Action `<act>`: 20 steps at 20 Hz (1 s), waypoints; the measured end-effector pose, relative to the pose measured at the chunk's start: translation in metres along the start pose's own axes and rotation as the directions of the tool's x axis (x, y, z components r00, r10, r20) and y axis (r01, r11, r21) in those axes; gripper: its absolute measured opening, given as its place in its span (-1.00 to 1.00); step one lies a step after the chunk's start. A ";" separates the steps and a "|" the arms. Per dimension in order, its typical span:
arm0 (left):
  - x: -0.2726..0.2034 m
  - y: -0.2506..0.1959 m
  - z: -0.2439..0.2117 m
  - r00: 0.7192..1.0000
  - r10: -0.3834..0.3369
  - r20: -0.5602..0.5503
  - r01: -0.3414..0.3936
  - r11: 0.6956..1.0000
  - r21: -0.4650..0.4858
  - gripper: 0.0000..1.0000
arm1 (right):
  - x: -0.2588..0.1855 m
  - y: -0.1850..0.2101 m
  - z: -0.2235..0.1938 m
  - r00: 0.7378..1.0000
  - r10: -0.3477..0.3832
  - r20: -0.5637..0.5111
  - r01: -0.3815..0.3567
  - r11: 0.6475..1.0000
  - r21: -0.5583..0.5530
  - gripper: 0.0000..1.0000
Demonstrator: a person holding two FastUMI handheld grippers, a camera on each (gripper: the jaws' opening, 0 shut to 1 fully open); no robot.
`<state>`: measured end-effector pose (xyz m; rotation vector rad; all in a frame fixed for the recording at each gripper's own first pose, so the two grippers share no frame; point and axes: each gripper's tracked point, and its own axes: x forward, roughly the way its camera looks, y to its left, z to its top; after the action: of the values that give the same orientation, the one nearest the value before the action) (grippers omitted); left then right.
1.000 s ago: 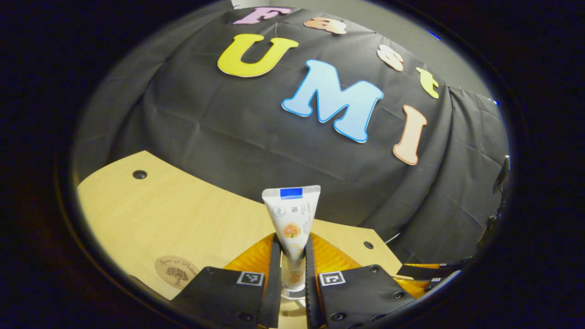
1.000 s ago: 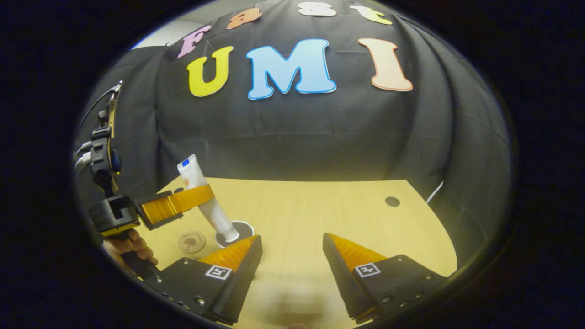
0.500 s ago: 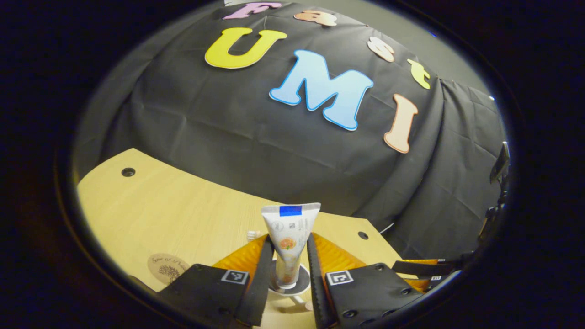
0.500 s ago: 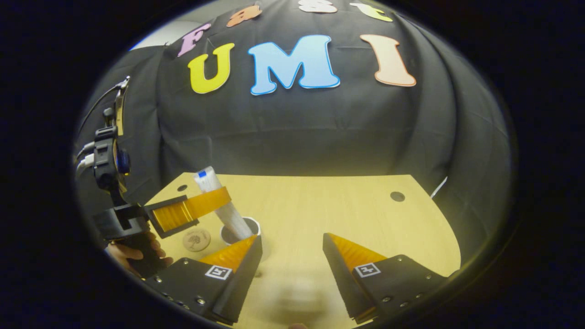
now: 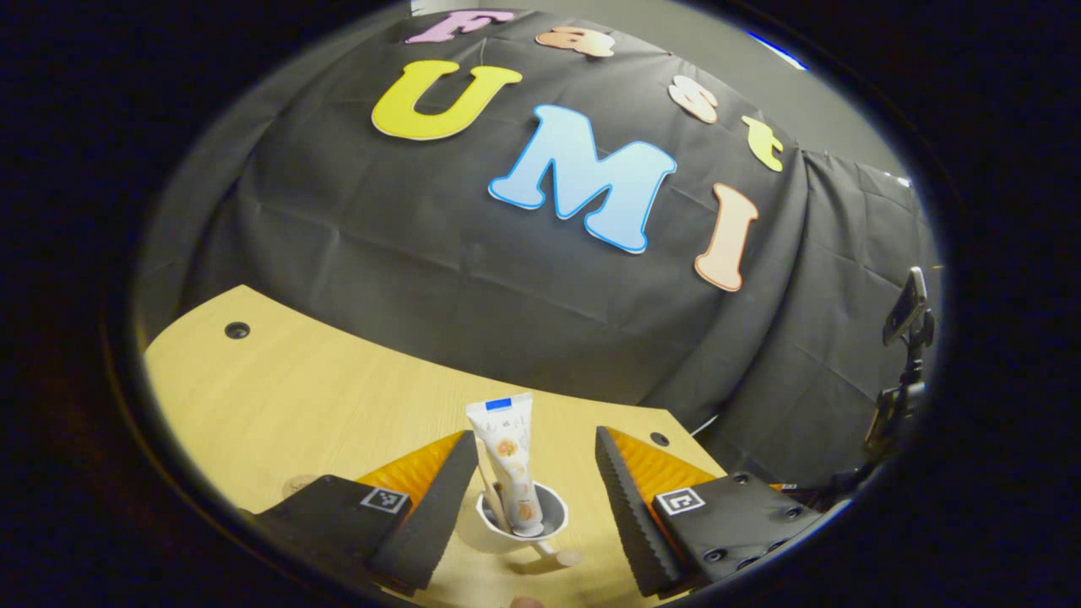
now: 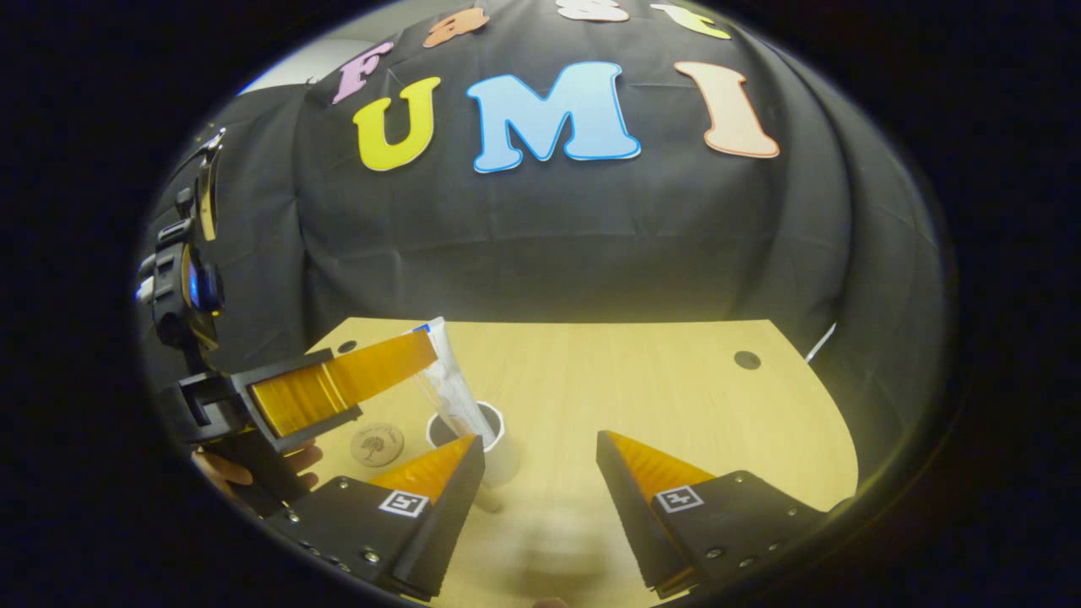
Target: Put the toothbrush and toothpaste on the desktop into the cup, then pick up the cup and place it on the coaster on the desktop.
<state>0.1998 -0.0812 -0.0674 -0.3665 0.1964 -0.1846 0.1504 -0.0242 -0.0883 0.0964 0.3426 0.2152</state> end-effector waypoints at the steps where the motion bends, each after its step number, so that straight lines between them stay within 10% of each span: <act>1: -0.003 0.002 0.004 1.000 0.002 0.009 -0.002 1.000 0.003 0.81 | 0.001 0.003 -0.001 1.000 0.005 -0.003 -0.005 1.000 -0.004 0.63; 9: -0.038 0.030 0.025 0.998 0.064 0.029 -0.064 0.998 0.028 0.91 | 0.016 0.035 -0.019 0.992 0.028 -0.123 -0.040 0.995 -0.093 0.62; 20: -0.082 0.095 0.023 0.983 0.185 -0.006 -0.185 0.982 0.044 0.92 | 0.054 0.071 -0.069 0.910 0.059 -0.409 -0.102 0.991 -0.083 0.75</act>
<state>0.1395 0.0313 -0.0684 -0.3019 0.2349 -0.0069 0.1627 0.0607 -0.1615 -0.0382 0.7438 0.3360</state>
